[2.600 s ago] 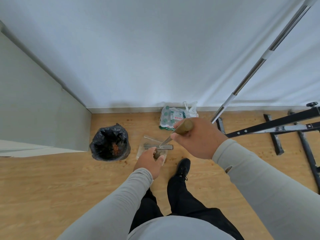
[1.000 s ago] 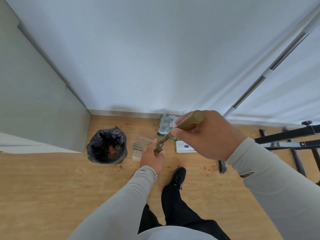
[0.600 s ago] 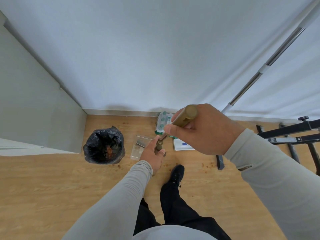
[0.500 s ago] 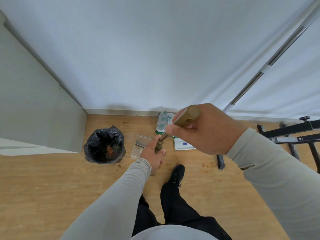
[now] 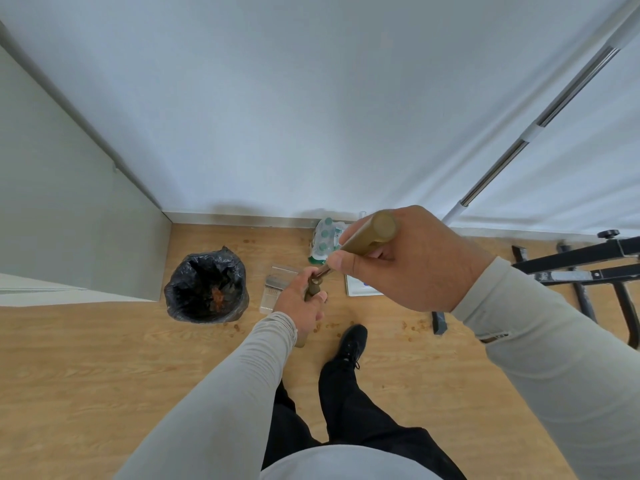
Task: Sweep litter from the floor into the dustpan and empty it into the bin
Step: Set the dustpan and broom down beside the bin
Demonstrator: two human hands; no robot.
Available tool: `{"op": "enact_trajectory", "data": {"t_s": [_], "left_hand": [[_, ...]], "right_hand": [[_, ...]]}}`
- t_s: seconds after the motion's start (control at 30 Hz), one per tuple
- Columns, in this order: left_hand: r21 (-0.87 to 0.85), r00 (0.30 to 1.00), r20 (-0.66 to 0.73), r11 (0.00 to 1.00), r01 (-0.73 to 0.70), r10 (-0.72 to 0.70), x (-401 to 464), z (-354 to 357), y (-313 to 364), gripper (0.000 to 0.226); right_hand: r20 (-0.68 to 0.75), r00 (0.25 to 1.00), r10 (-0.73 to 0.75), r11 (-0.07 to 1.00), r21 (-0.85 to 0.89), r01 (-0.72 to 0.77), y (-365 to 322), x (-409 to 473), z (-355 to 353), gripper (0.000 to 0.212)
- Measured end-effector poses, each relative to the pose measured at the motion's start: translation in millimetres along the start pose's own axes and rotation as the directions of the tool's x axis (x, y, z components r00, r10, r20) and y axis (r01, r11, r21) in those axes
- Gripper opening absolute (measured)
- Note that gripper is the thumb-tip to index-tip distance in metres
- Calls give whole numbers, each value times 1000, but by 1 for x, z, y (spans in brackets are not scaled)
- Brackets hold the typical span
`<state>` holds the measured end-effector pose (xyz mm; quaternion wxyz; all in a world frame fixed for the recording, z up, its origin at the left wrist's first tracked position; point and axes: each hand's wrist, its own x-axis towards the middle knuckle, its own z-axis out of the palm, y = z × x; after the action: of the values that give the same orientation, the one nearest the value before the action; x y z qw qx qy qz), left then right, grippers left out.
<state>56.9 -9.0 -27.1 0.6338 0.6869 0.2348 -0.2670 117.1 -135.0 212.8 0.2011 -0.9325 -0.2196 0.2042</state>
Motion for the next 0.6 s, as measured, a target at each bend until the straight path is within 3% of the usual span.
{"op": "enact_trajectory", "data": {"t_s": [0.17, 0.4, 0.6], "left_hand": [[-11, 1000, -22, 1000, 14, -15, -2, 0, 2, 39], [11, 999, -52, 1000, 5, -5, -6, 1, 7, 43], [44, 1000, -10, 999, -26, 27, -5, 3, -2, 38]], "right_hand": [[19, 999, -44, 999, -24, 44, -6, -6, 5, 50], [-30, 998, -54, 999, 2, 54, -5, -11, 14, 59], [-29, 998, 56, 997, 53, -54, 7, -7, 9, 71]]}}
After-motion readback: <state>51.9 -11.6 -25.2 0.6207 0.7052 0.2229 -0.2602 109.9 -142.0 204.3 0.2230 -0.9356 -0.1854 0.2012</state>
